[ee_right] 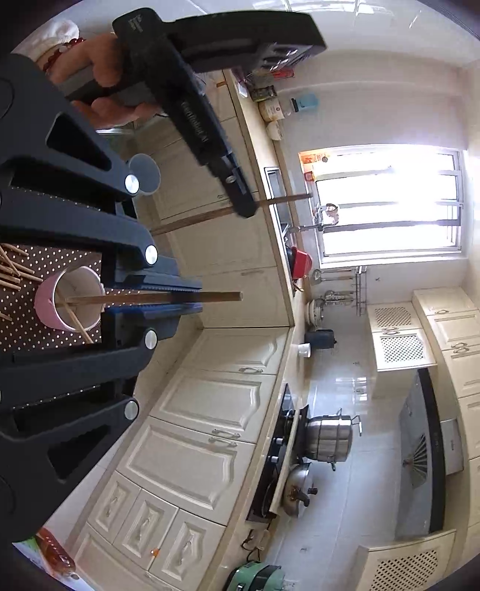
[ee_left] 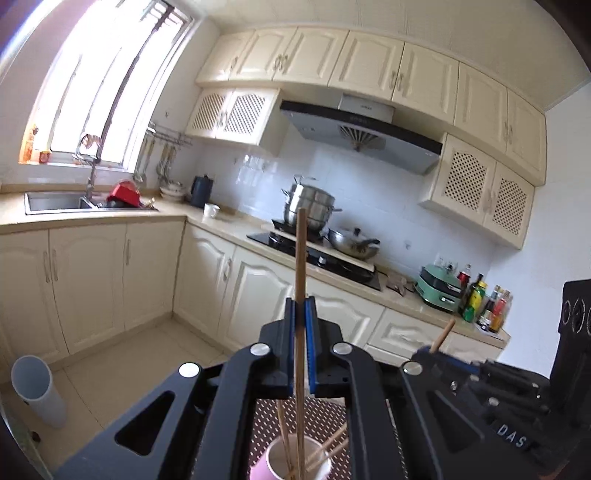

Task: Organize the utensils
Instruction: 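Lower the left tool's chopstick into the pink cup while the right tool lowers its own, then open both tools to release the chopsticks into the cup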

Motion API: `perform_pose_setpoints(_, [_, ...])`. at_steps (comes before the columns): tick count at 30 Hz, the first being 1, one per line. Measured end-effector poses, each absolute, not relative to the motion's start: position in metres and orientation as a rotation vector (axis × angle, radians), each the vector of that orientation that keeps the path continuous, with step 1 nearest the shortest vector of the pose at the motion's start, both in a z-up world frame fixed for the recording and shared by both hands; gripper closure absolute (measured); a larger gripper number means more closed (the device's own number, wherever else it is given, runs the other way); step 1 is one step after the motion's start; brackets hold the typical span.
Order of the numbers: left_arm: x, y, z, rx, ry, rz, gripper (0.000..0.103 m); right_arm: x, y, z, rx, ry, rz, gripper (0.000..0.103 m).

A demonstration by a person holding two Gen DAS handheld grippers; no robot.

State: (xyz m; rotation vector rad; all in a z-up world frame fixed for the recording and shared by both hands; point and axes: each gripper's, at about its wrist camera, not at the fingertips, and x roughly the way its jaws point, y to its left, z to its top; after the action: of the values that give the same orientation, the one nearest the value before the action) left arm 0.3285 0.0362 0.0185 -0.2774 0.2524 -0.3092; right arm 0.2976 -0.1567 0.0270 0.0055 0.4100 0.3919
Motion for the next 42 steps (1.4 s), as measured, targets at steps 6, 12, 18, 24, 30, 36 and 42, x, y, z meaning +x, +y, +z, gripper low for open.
perform_pose_setpoints(6, [0.338,0.017,-0.008,-0.211,0.27,-0.304,0.097,0.311,-0.161,0.0,0.023,0.467,0.404,0.097])
perform_pose_setpoints(12, [0.346,0.005,-0.04,-0.161,0.33,-0.324,0.097,0.317,-0.159,-0.026,0.023,0.52,0.408,0.097])
perform_pose_setpoints(18, [0.346,0.001,-0.06,-0.109,0.354,-0.342,0.097,0.318,-0.156,-0.047,0.015,0.56,0.408,0.097])
perform_pose_setpoints(24, [0.346,-0.004,-0.077,-0.071,0.387,-0.349,0.097,0.32,-0.158,-0.06,0.027,0.584,0.403,0.097])
perform_pose_setpoints(30, [0.346,-0.006,-0.085,-0.06,0.398,-0.349,0.097,0.317,-0.156,-0.062,0.025,0.59,0.402,0.097])
perform_pose_setpoints(36, [0.344,-0.005,-0.083,-0.067,0.408,-0.344,0.096,0.317,-0.158,-0.063,0.049,0.593,0.413,0.096])
perform_pose_setpoints(42, [0.335,0.006,-0.077,-0.129,0.379,-0.33,0.047,0.314,-0.163,-0.06,0.052,0.582,0.408,0.096])
